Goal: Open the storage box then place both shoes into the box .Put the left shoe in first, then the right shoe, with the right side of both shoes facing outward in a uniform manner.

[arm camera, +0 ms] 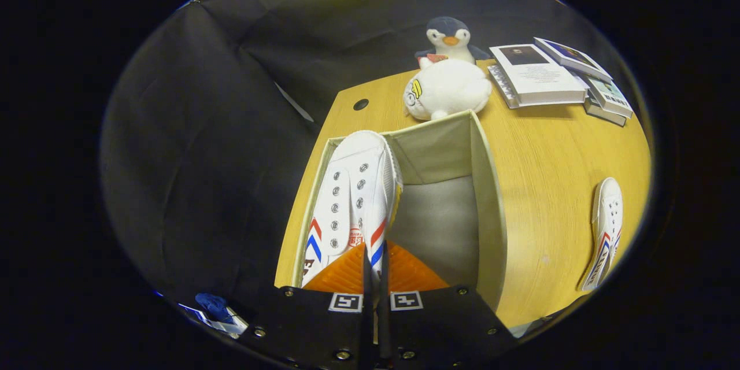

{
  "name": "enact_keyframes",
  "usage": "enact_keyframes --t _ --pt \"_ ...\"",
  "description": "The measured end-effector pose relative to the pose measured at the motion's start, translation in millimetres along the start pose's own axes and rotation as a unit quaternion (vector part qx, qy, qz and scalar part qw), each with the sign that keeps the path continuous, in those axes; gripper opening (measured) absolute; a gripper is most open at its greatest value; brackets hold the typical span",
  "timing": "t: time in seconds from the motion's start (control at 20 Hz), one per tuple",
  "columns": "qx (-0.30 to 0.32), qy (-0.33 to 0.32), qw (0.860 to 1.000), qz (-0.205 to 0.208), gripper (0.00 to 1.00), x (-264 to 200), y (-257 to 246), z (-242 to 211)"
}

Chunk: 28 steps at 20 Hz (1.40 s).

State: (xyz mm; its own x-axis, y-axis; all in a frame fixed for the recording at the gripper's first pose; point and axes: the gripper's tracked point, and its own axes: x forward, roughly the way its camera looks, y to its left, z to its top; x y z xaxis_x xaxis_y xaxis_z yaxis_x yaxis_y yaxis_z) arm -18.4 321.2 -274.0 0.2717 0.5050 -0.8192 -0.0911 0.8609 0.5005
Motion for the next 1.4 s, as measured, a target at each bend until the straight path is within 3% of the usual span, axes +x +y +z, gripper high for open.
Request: enact_keyframes --t 0.35,0.5,0.6,0.75,1.15,1.4 --pt "-0.006 0.020 1.000 -0.009 0.07 29.2 1.8 -20.0" --pt "-0.022 0.007 0.999 0.032 0.62 25.8 24.7 -18.5" --pt "-0.049 -0.002 0.999 0.023 0.99 18.6 20.1 -13.0" --pt "-0.074 -0.024 0.997 0.026 0.98 2.3 18.4 -6.9" --pt "-0.068 -0.100 0.992 0.047 0.98 -61.1 -12.3 32.2" --pt "-0.067 -0.139 0.988 0.014 0.98 -94.7 -61.5 45.1"
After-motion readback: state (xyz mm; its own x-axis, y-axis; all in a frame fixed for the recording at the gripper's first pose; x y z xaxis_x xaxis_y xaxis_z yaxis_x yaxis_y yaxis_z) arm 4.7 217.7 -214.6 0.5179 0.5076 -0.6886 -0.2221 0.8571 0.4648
